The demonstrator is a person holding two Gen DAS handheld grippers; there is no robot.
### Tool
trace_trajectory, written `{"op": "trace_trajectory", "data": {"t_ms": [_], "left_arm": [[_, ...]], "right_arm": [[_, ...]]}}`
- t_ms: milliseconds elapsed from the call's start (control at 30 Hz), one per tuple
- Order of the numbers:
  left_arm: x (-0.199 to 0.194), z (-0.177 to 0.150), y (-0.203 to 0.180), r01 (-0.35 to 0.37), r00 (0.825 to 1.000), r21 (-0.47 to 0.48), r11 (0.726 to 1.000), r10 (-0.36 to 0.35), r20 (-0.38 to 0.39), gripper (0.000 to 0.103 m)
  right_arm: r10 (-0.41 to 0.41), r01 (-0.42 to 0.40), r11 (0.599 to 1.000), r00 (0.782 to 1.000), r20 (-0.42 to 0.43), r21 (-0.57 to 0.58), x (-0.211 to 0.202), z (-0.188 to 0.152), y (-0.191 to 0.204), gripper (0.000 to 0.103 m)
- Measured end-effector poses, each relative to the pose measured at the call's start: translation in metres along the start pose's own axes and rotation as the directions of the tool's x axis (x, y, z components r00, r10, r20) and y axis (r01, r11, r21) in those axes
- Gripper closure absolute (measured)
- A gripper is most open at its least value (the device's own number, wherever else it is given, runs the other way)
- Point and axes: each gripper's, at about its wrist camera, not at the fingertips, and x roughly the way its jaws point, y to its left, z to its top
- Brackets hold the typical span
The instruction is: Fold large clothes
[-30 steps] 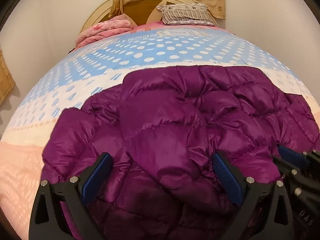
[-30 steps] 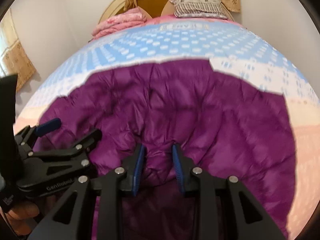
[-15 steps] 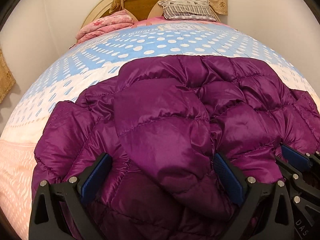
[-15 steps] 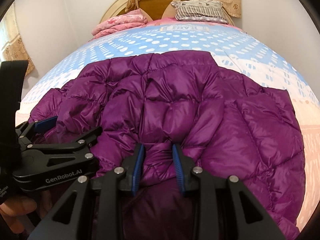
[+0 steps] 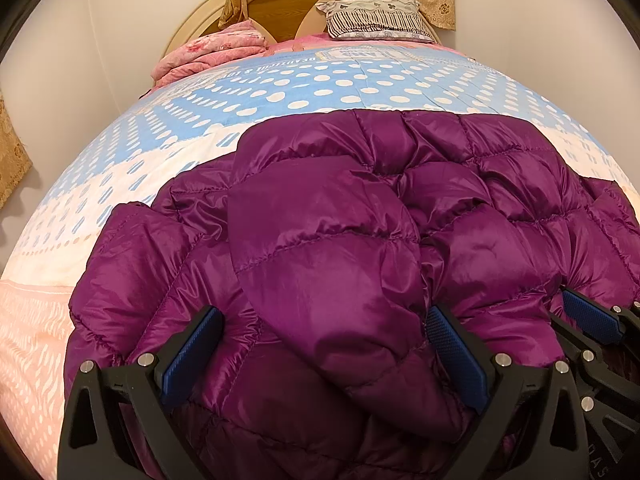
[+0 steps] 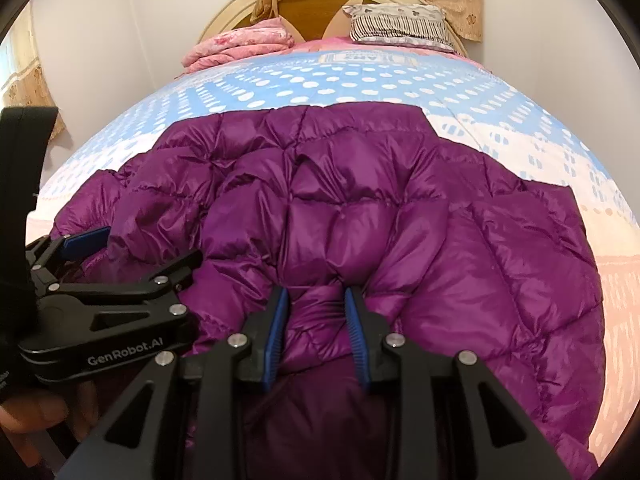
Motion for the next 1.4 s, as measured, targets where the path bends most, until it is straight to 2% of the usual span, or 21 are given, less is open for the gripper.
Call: {"op": "trace_trajectory", "data": {"t_ms": [233,333,400,433,467,500,533,667,833,933,1100,1400], "left_arm": [[0.0,0.001,-0.001,-0.007,1.0,0.005,1.0,0.007,-0.003,0.001],[-0.007,0.007,0.008,0.011,0.999,-0.001,1.0,-0.011,-0.041,0.001],[-0.024,0.009,0.02,0.003,0.999,-0.026,1.0,-0.004,-0.039,0.001],[-0.045,0.006,0.031,0.019,1.0,-0.048,0.999,-0.02,-0.014,0.001],[-0.061,0.001,0.039,0.03,0.999,-0.057,0.998,-0.03,0.014,0.001],[-0.075,-0.005,0.046,0.036,0.999,-0.06,0.998,-0.034,0.037,0.001],[-0.093,-0.015,0.055,0.039,0.998,-0.058,0.998,-0.035,0.061,0.001],[-0.141,-0.08,0.09,0.007,0.996,-0.053,0.999,-0.003,0.085,0.001],[-0.164,-0.171,0.116,-0.061,0.998,-0.069,0.996,0.062,0.019,0.001],[-0.173,-0.206,0.123,-0.058,0.998,-0.12,0.991,0.057,-0.01,0.001],[-0.193,-0.232,0.113,-0.039,0.999,-0.135,0.99,0.043,0.028,0.001],[-0.217,-0.265,0.088,0.011,1.0,-0.105,0.994,-0.008,0.027,0.001]], "right_arm": [[-0.017,0.017,1.0,1.0,-0.005,-0.01,0.0,0.001,0.003,0.07],[-0.002,0.002,1.0,1.0,-0.025,-0.013,-0.004,0.004,0.002,0.069],[0.018,-0.019,1.0,0.999,-0.04,-0.009,-0.014,0.005,-0.002,0.062],[0.035,-0.035,0.999,0.999,-0.038,-0.001,-0.025,0.003,-0.006,0.058],[0.046,-0.046,0.999,0.998,-0.034,0.008,-0.039,-0.001,-0.011,0.046],[0.048,-0.048,0.999,0.998,-0.032,0.014,-0.05,-0.005,-0.016,0.031],[0.056,-0.056,0.998,0.998,-0.022,0.019,-0.066,-0.014,-0.022,0.028],[0.046,-0.045,0.999,0.998,-0.042,0.031,-0.111,-0.055,-0.043,0.028],[-0.019,0.024,0.997,0.998,-0.063,0.074,-0.156,-0.119,-0.072,0.026],[-0.053,0.062,0.993,0.995,-0.081,0.105,-0.171,-0.149,-0.081,0.026],[-0.074,0.082,0.989,0.995,-0.068,0.124,-0.193,-0.186,-0.08,0.026],[-0.053,0.062,0.989,0.996,-0.07,0.135,-0.218,-0.231,-0.067,0.025]]}}
